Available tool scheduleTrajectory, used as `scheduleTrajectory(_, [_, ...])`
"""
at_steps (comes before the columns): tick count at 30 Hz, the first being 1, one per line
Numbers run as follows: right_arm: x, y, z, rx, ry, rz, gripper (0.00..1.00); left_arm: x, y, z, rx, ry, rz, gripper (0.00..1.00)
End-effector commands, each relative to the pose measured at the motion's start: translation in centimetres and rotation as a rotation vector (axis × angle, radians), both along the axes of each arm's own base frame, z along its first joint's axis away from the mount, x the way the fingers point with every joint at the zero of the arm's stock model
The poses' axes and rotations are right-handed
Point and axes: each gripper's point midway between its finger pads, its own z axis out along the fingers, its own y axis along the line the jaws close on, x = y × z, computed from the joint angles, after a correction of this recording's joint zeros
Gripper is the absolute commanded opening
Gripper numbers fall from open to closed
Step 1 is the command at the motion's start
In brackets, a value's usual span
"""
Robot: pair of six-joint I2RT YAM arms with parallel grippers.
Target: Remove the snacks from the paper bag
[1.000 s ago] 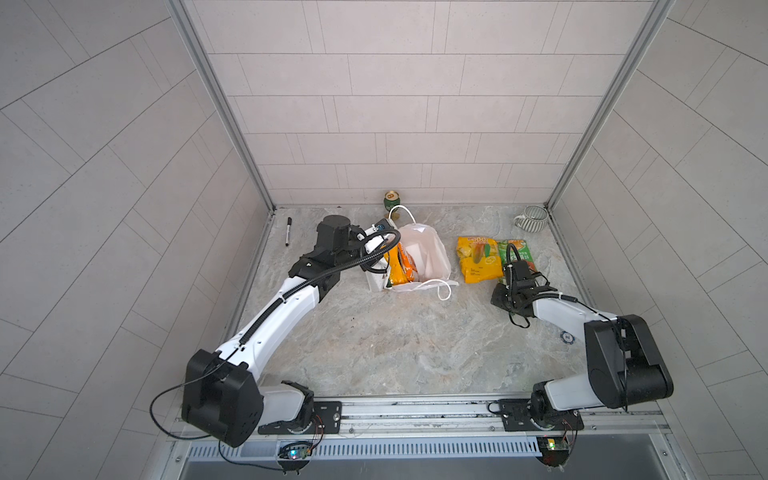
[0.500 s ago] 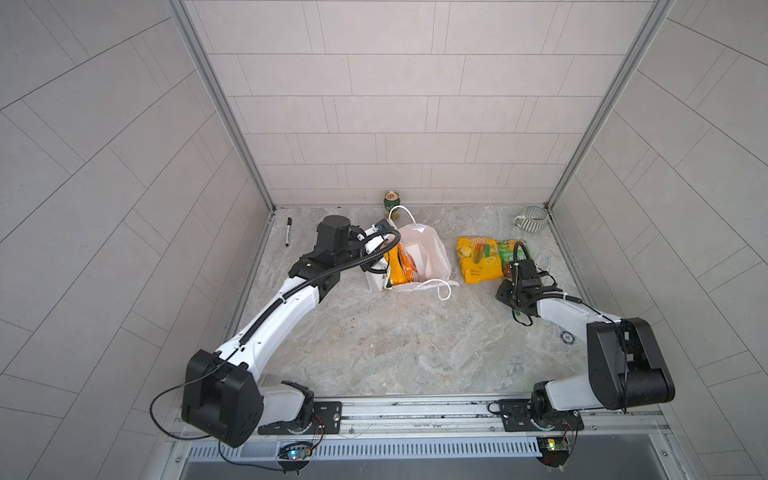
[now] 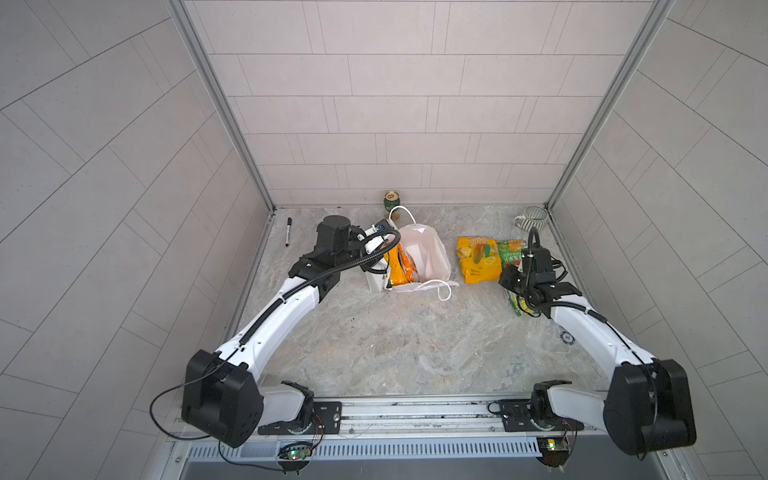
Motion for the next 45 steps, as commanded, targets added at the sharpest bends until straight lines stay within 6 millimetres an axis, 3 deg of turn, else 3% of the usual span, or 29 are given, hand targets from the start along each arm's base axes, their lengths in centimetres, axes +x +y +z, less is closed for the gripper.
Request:
scheduleTrajectory(1, [-0.6, 1.8, 5.2, 0.016, -0.134, 0.092, 0.21, -1.2, -0.8, 1.2, -0.026, -0.011, -0.062, 0.00])
scheduleTrajectory(4, [-1.2, 4.8, 10.4, -0.016, -0.298, 0.212, 0.13, -2.4, -1.5, 1.3, -0.034, 0.001, -0.133, 0.00])
scheduleTrajectory(7, [-2.2, 8.1, 14.6, -0.044, -0.442, 0.324, 0.11, -3.9, -2.5, 1.2, -0.044, 0.025, -0.232, 0.00])
scheduleTrajectory(10, [-3.3, 11.5, 16.6, -0.072, -0.488, 0.442, 0.10, -4.5, -2.9, 1.1, -0.040, 0.045, -0.272, 0.00])
scheduleTrajectory(13, [-4.0, 14.6, 17.0, -0.088, -0.493, 0.529, 0.10, -4.8, -3.0, 0.7, -0.021, 0.049, -0.293, 0.00])
scheduleTrajectory(21, [-5.4, 21.0, 15.6, -0.027, -0.558, 0.647, 0.09, -5.9, -3.3, 0.1, 0.021, 0.052, -0.345, 0.00])
scheduleTrajectory(27, [-5.1, 23.9, 11.4, -0.086, -0.509, 0.679, 0.09, -6.1, -3.5, 0.2, 0.020, 0.058, -0.353, 0.00])
scheduleTrajectory(32, [-3.9, 24.4, 7.8, -0.151, -0.467, 0.630, 0.09, -6.2, -3.4, 0.3, 0.032, 0.058, -0.344, 0.00])
scheduleTrajectory(45, [-1.8, 25.2, 3.0, -0.257, -0.396, 0.593, 0.14, -6.2, -3.4, 0.4, 0.028, 0.053, -0.340, 0.00])
